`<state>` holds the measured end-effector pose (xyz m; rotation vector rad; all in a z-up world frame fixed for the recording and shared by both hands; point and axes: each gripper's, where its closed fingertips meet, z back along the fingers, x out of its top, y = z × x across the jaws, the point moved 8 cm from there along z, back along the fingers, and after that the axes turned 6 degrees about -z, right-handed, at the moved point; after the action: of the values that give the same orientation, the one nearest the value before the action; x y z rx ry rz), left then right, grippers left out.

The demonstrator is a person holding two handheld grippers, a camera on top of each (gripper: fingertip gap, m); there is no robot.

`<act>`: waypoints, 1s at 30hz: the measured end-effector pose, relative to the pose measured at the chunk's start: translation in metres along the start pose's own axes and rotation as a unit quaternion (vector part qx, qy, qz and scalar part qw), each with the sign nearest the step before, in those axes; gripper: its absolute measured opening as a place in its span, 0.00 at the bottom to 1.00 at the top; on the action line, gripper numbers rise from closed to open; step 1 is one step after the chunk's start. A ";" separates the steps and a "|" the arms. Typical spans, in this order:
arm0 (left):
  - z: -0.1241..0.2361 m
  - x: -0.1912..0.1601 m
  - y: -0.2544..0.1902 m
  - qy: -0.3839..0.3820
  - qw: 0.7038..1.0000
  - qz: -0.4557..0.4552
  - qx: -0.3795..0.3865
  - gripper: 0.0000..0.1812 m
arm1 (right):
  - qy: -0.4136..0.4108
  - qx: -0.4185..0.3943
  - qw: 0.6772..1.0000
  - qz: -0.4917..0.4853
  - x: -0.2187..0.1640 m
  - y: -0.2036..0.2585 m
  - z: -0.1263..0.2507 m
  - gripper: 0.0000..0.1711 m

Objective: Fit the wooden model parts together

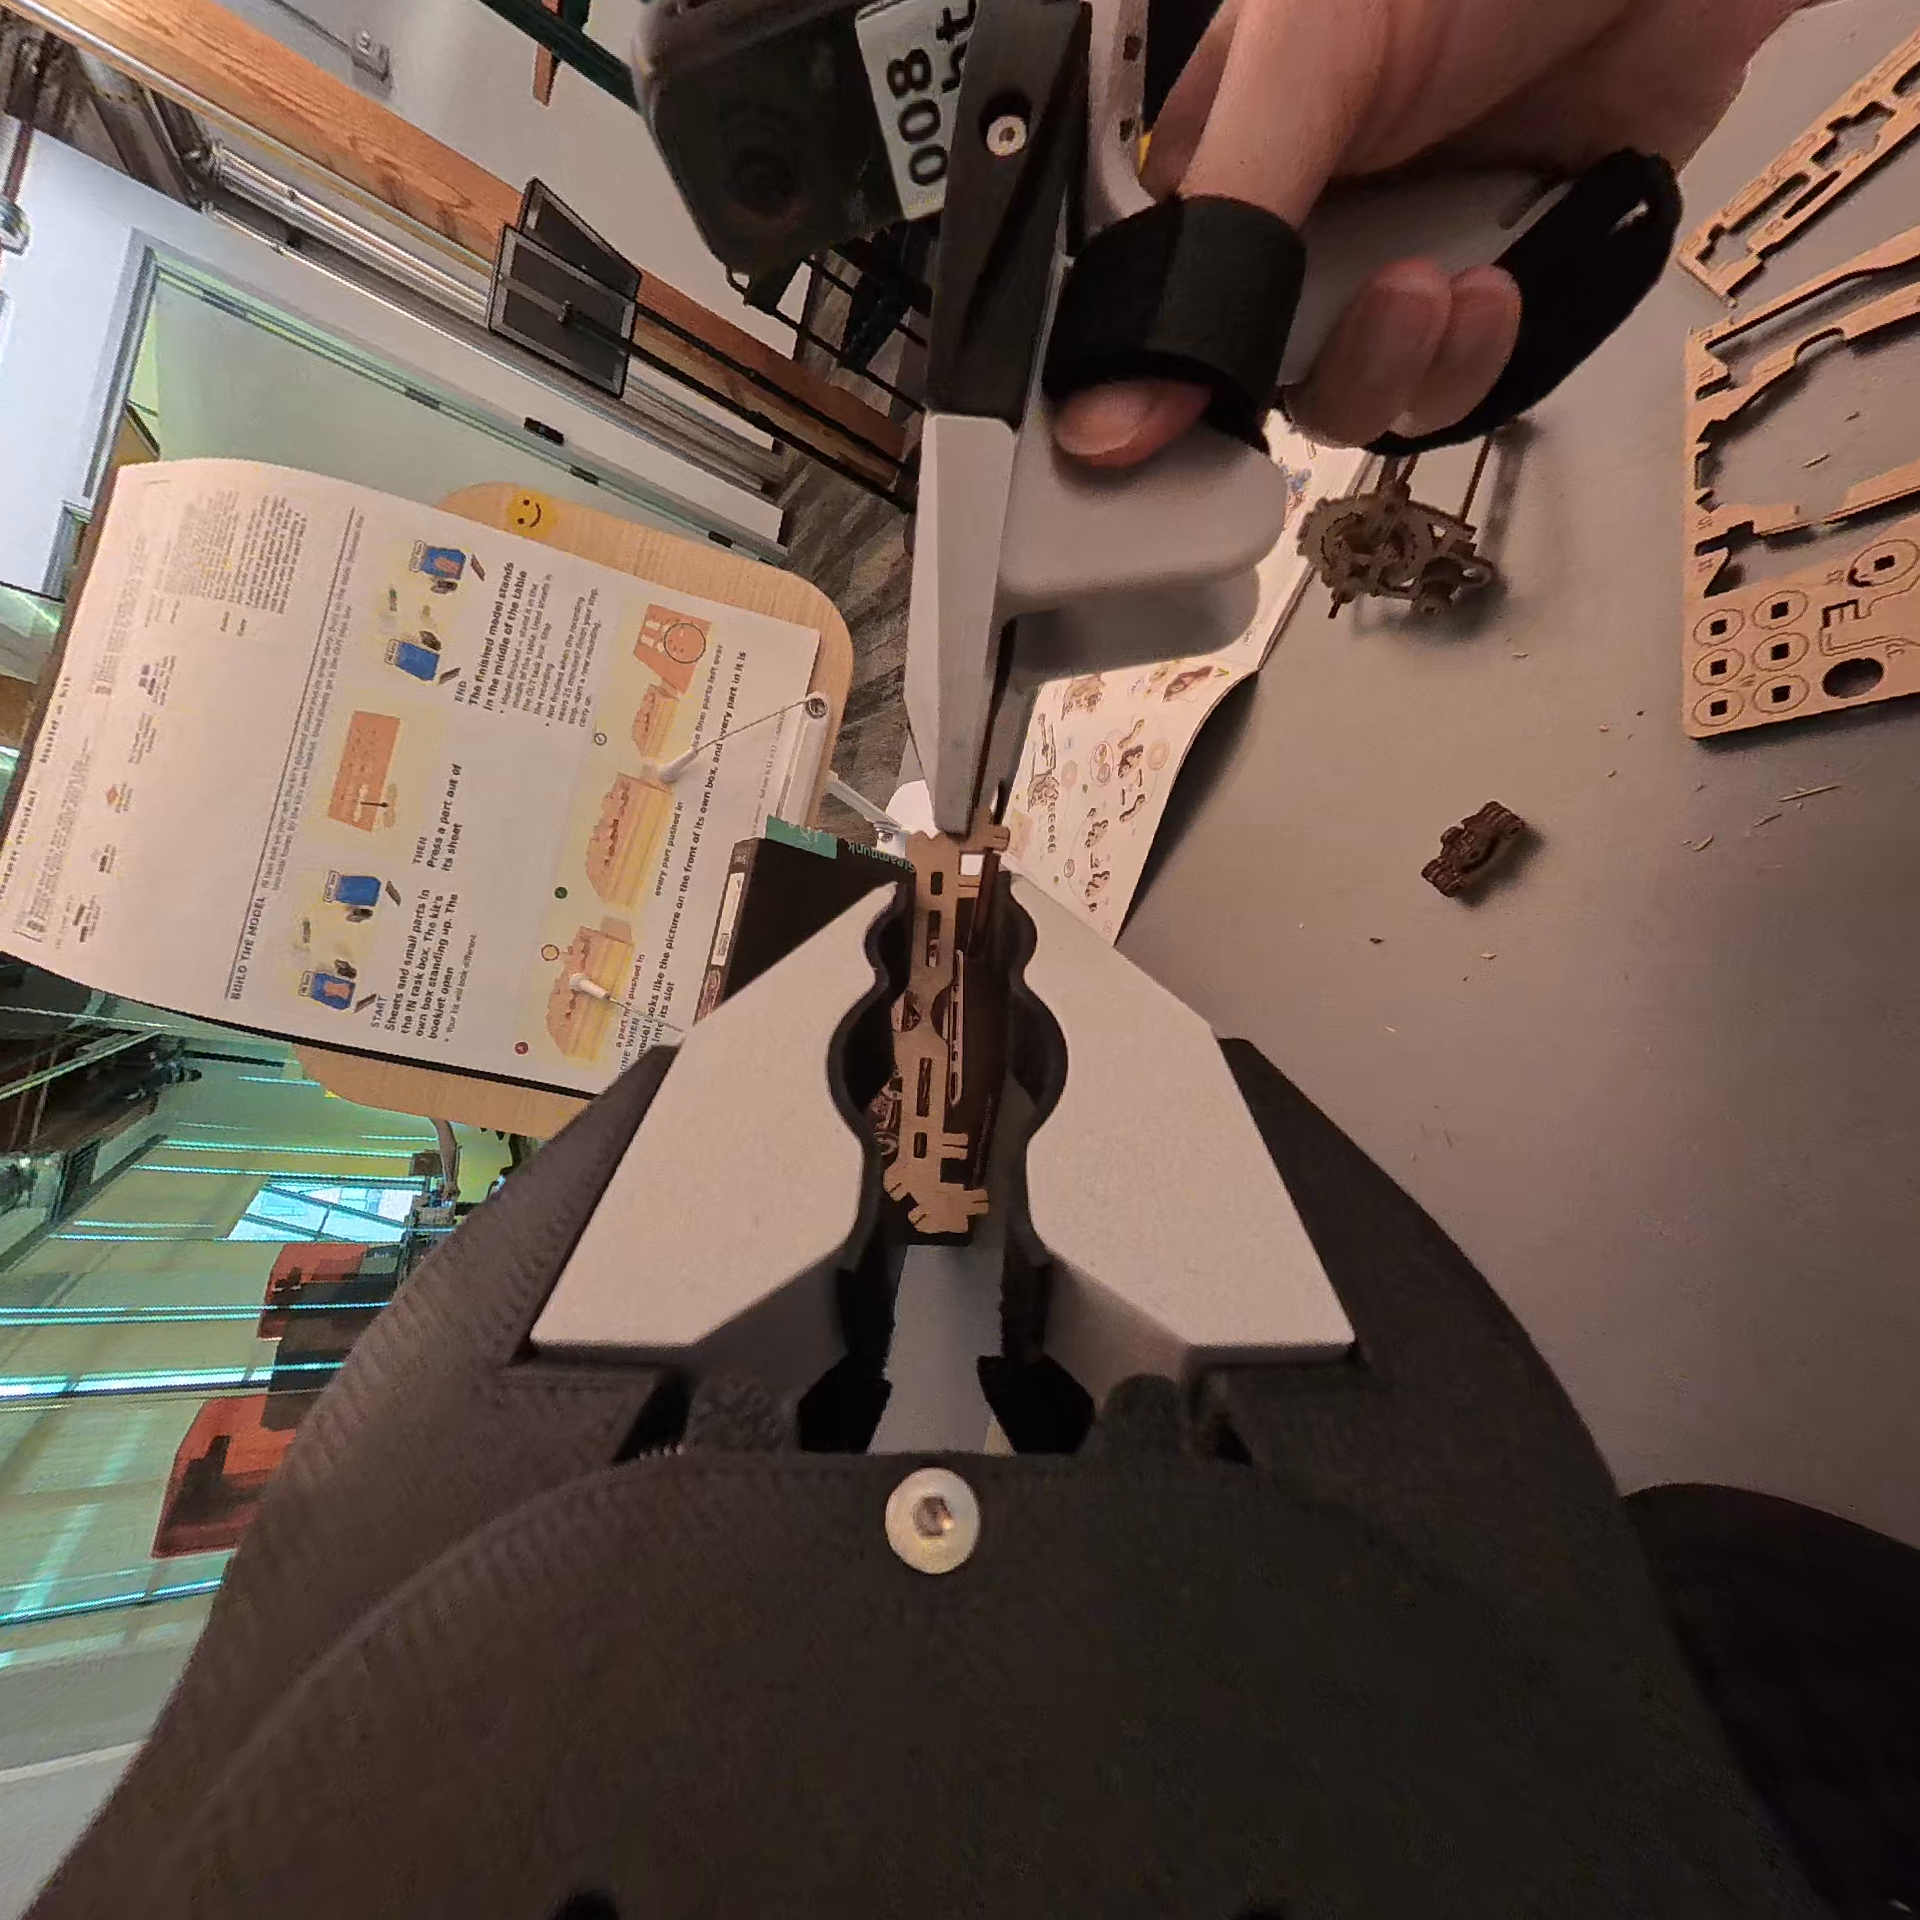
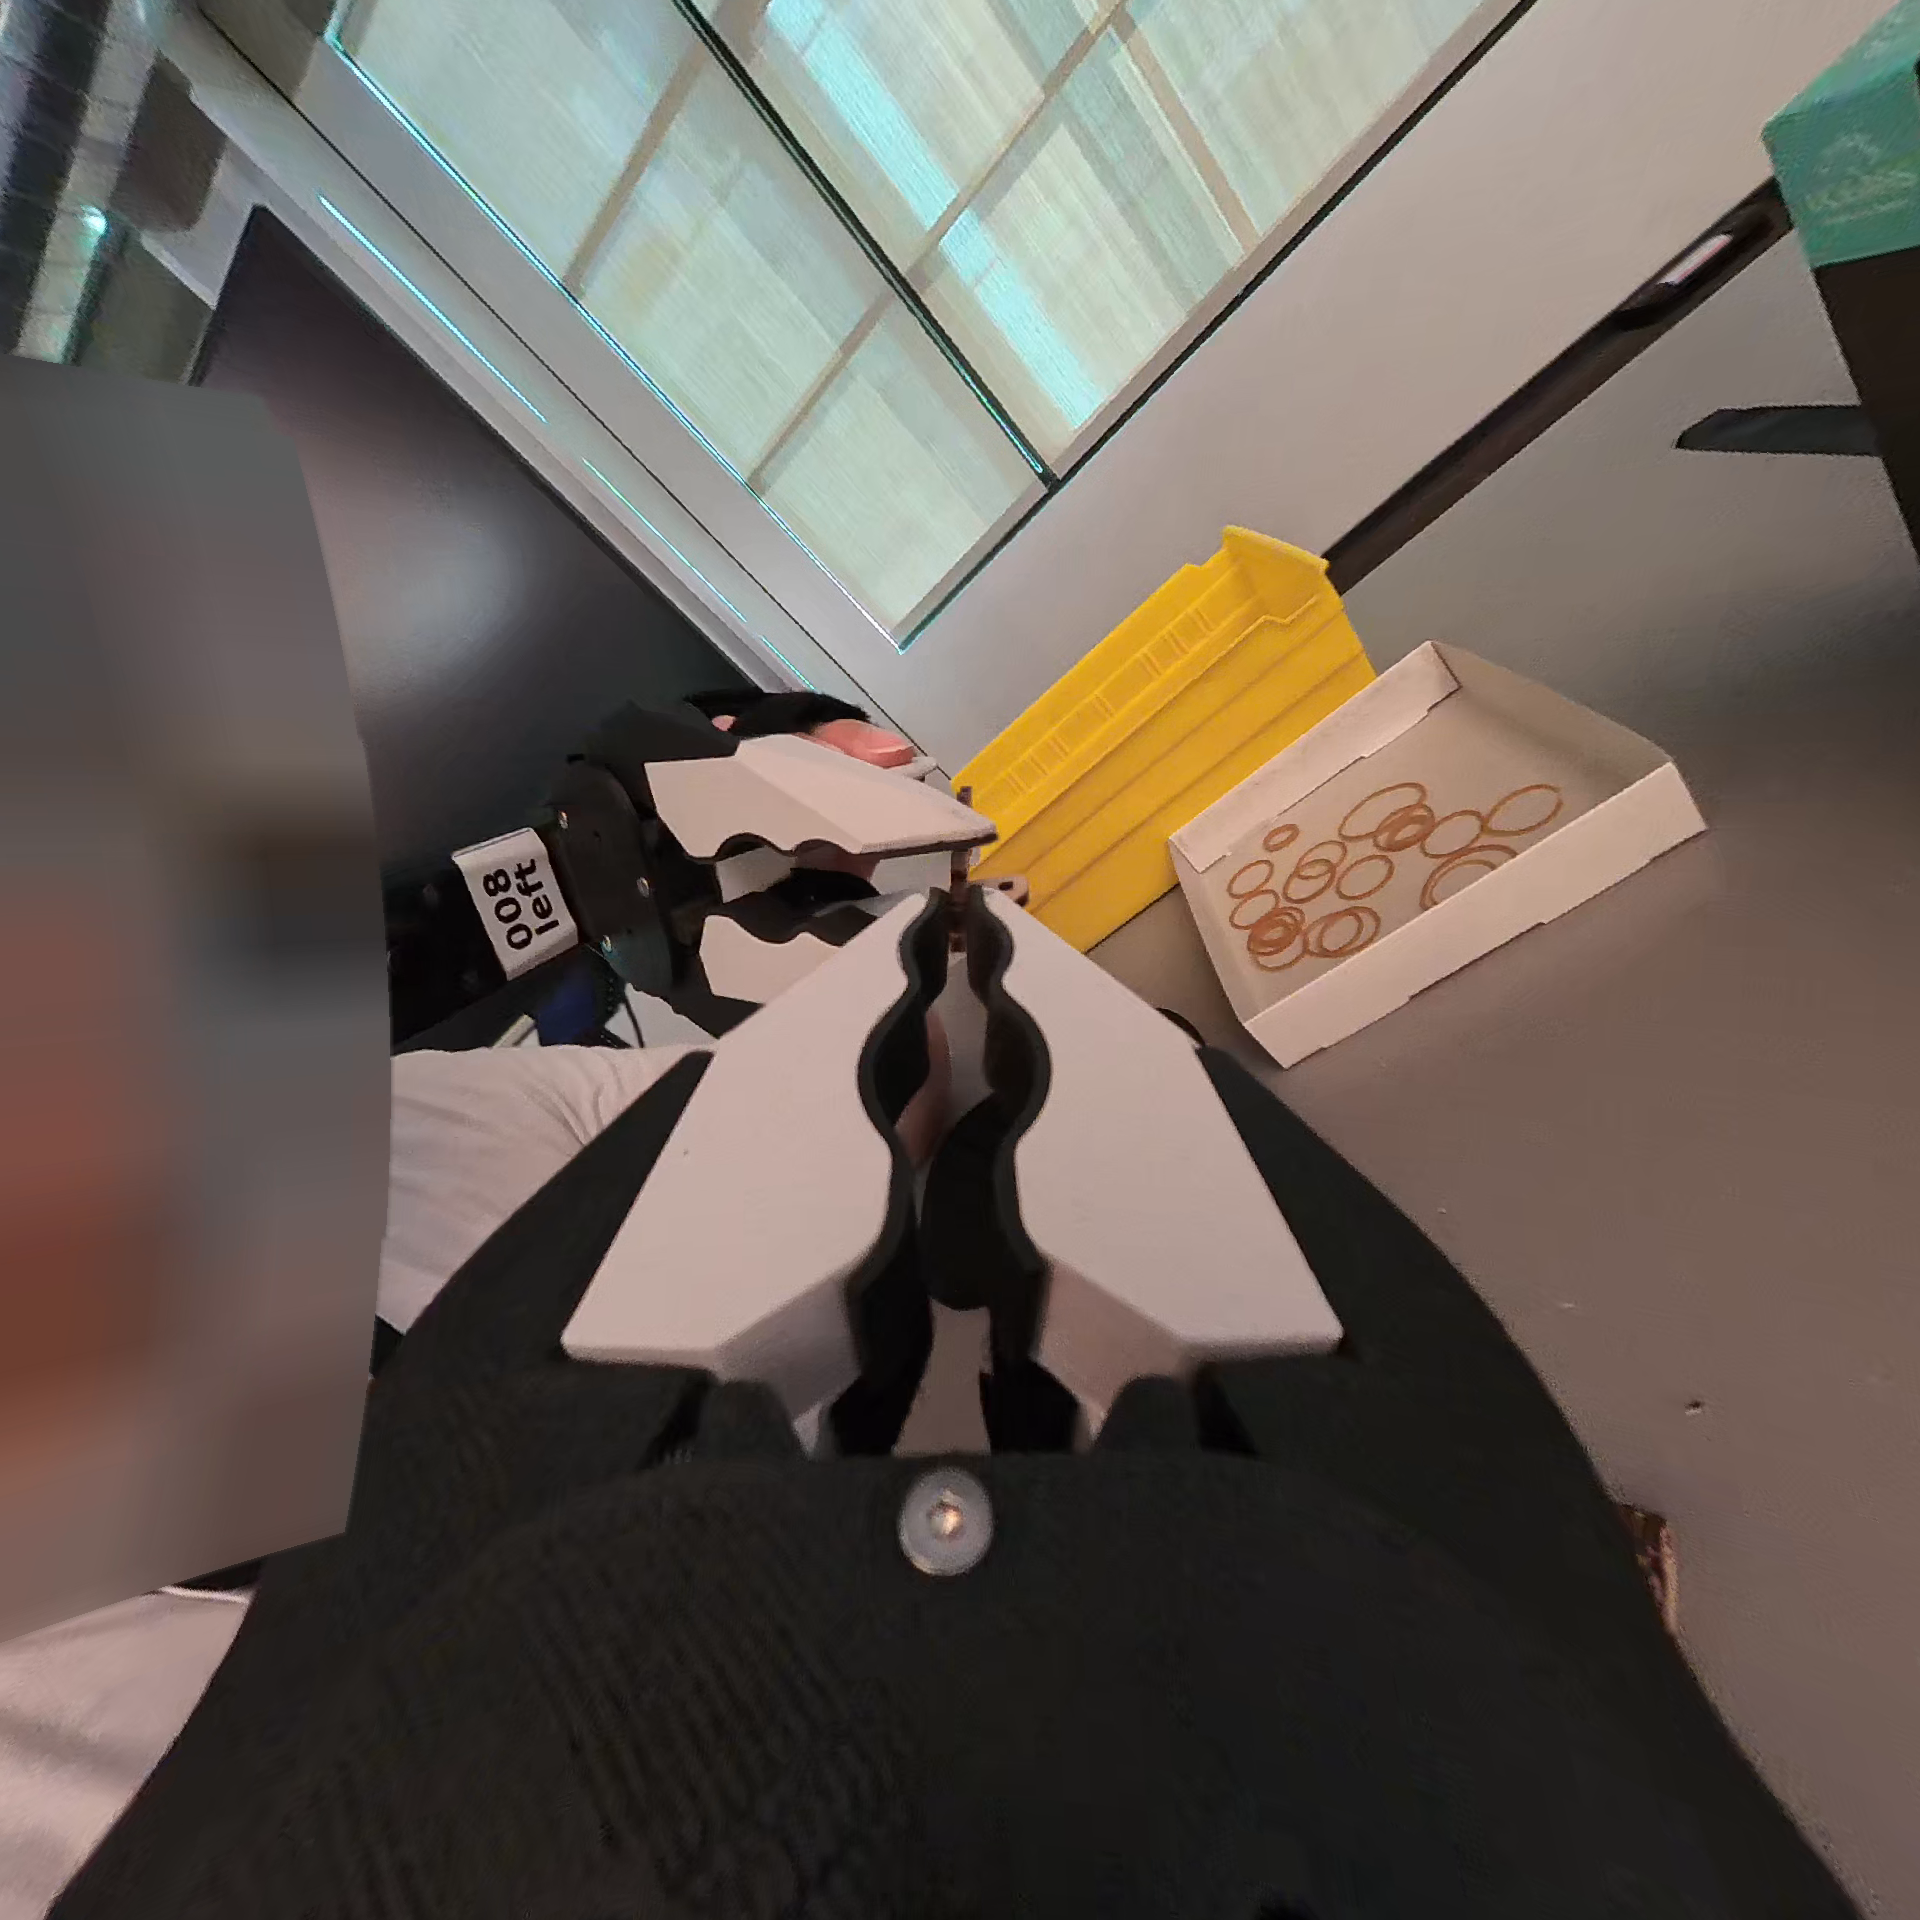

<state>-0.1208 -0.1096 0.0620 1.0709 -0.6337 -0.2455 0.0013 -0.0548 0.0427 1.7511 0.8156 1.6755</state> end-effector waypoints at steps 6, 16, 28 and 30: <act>-0.002 -0.002 0.000 -0.001 1.000 -0.001 0.001 0.08 | -0.007 0.006 1.000 -0.018 0.000 -0.004 0.000 0.01; -0.005 -0.004 -0.002 0.006 1.000 0.001 -0.007 0.07 | 0.003 -0.032 0.999 0.030 0.000 -0.001 -0.001 0.01; -0.001 -0.004 0.003 -0.010 1.000 0.013 -0.004 0.07 | -0.008 -0.039 0.995 0.089 0.001 0.007 -0.002 0.01; -0.001 -0.004 0.002 -0.009 1.000 0.008 -0.007 0.07 | -0.004 -0.043 0.995 0.093 0.000 0.007 -0.002 0.01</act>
<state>-0.1234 -0.1057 0.0622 1.0512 -0.6564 -0.2449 -0.0008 -0.0589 0.0479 1.8188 0.5836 1.7937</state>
